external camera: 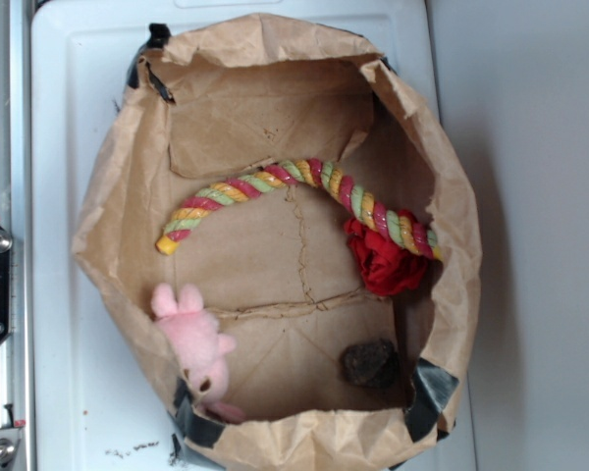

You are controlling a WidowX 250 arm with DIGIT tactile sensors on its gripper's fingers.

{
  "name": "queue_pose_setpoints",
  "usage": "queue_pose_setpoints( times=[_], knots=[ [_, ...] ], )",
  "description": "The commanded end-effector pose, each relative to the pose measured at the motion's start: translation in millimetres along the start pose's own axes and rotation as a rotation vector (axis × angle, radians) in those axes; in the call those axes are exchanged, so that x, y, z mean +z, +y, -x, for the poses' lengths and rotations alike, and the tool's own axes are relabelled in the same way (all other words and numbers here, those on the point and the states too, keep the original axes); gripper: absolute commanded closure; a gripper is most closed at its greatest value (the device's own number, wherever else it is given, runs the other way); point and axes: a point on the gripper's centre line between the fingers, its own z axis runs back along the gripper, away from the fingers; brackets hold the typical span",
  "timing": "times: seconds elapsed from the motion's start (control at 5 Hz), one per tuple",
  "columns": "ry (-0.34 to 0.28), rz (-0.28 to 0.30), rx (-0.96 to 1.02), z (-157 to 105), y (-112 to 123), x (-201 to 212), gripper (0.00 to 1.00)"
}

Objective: Grab the multicolored rope.

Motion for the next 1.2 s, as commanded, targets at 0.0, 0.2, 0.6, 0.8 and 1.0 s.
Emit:
queue_pose_setpoints(
  times=[0.0,0.2,0.6,0.8,1.0],
  knots=[
    [0.0,0.0,0.0,0,0,0,0.0],
    [0.018,0.009,0.029,-36,-2,-5,0.0],
    [0.008,-0.06,0.047,-78,1,-38,0.0],
    [-0.064,-0.099,0.054,-102,9,-50,0.0],
    [-0.073,-0.091,0.033,-124,19,-66,0.0]
  ],
)
